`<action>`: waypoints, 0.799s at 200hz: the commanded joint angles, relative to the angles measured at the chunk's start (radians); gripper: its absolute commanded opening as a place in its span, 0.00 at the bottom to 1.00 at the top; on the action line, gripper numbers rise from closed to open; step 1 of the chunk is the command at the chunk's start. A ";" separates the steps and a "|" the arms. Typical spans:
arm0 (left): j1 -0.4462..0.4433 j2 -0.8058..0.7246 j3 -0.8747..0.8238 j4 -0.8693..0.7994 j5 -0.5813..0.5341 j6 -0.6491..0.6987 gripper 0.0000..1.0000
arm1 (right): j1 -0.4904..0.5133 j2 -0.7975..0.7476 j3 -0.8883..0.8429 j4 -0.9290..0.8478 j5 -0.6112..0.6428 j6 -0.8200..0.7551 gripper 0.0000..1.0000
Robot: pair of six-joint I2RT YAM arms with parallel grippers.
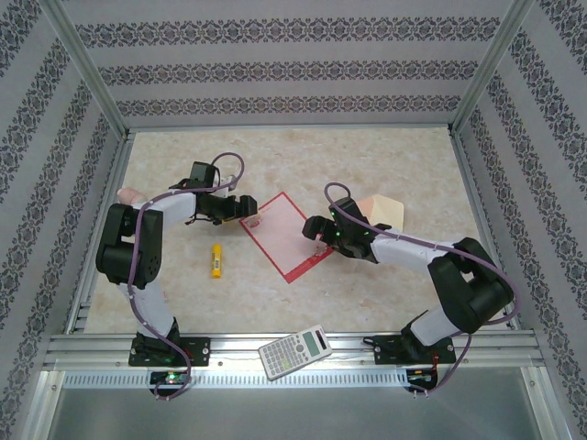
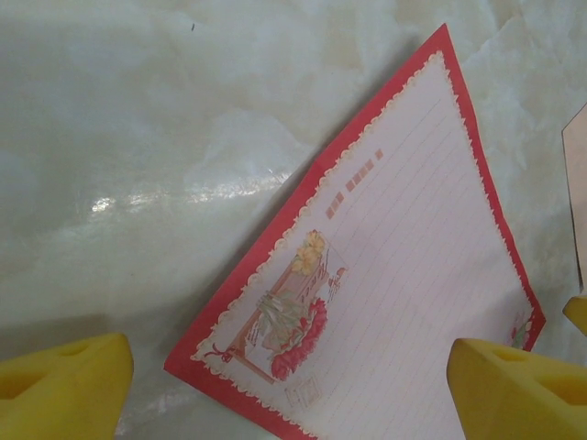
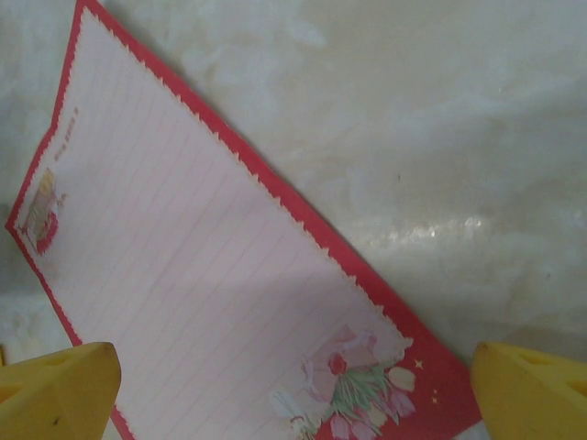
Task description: Place the letter into the envelope and seal it
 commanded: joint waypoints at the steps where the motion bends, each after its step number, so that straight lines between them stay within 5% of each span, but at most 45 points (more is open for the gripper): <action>1: -0.014 0.014 0.034 -0.054 0.015 0.050 0.88 | 0.009 -0.032 -0.017 0.003 0.006 0.024 0.98; 160: -0.077 -0.025 0.040 -0.048 -0.087 0.034 0.87 | 0.018 -0.015 -0.020 0.018 0.015 0.031 0.98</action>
